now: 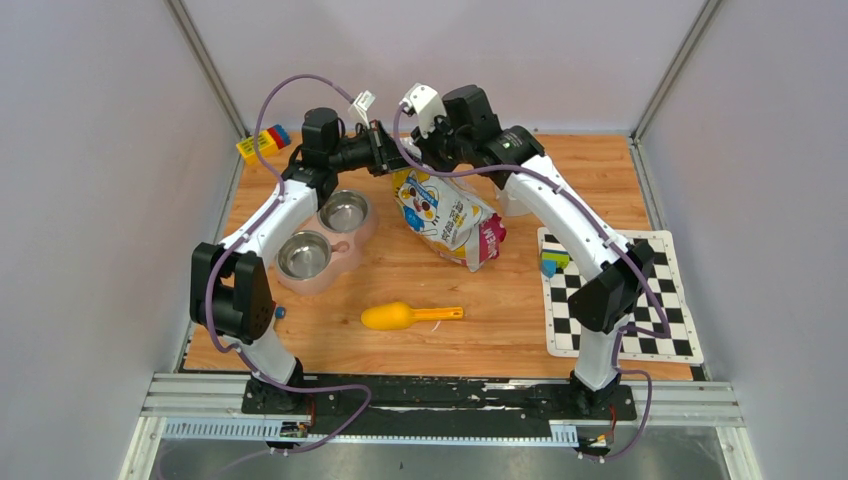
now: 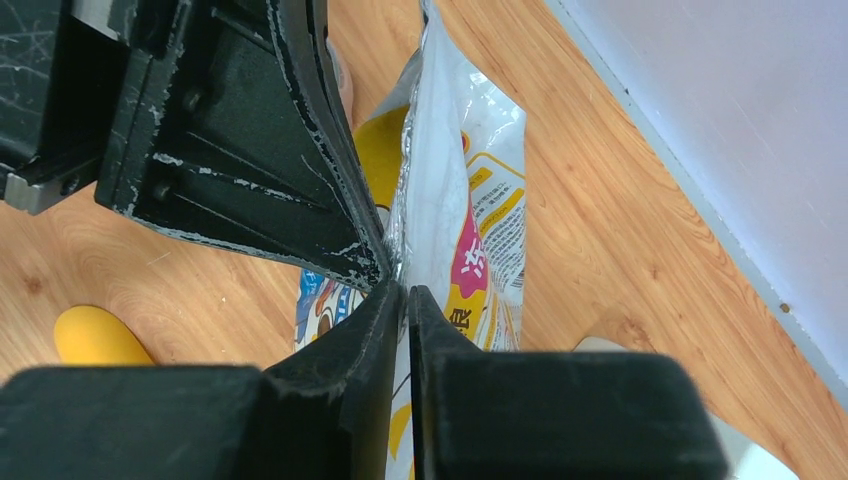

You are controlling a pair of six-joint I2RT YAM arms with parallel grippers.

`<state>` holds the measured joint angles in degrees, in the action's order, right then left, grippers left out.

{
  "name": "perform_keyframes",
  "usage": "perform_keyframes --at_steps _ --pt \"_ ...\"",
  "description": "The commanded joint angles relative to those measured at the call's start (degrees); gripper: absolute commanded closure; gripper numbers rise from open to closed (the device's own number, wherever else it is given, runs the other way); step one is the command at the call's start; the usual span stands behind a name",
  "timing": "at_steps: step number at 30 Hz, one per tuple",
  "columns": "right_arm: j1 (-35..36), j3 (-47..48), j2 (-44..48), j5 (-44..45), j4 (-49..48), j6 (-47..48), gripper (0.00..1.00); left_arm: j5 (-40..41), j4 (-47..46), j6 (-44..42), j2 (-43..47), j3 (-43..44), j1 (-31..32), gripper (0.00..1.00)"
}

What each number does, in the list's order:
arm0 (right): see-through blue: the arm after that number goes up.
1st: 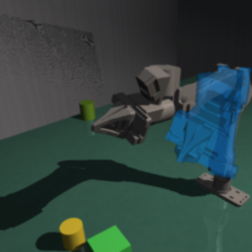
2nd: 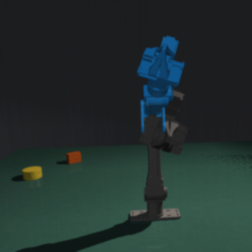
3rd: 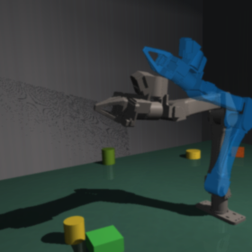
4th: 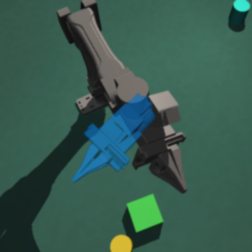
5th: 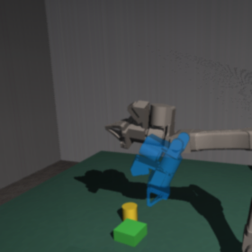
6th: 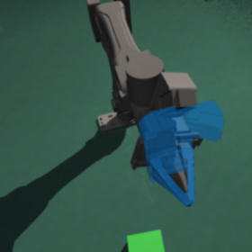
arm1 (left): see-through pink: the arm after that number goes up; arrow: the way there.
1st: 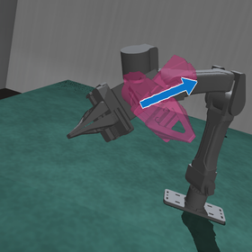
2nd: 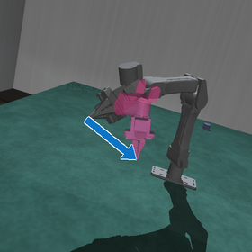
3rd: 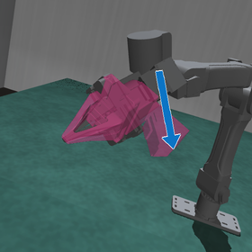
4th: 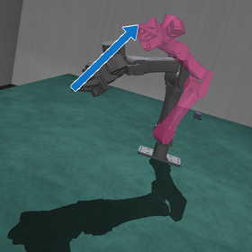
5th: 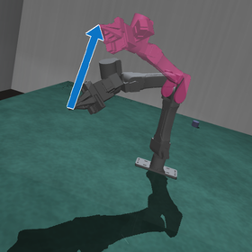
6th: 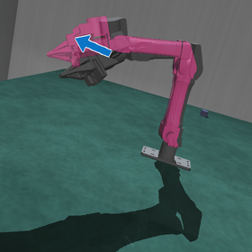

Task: Serve the pet food
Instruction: Open the pet food bag at the center of the board.

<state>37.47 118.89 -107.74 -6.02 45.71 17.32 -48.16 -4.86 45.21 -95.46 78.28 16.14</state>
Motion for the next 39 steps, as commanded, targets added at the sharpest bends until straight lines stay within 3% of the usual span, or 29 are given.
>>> perform_keyframes --at_steps 1,7,39 --pt "0.02 0.29 0.15 2.01 -2.26 0.17 0.91 -0.88 -1.51 -1.51 3.62 0.39 0.29 1.00" --pt "0.40 0.12 0.32 1.98 -2.53 -0.02 1.00 -0.93 -1.64 -1.26 3.20 0.53 0.33 1.00" --pt "0.39 -0.44 0.73 3.73 -3.27 0.17 1.00 -0.89 -0.60 -2.36 3.95 1.26 0.55 1.00"
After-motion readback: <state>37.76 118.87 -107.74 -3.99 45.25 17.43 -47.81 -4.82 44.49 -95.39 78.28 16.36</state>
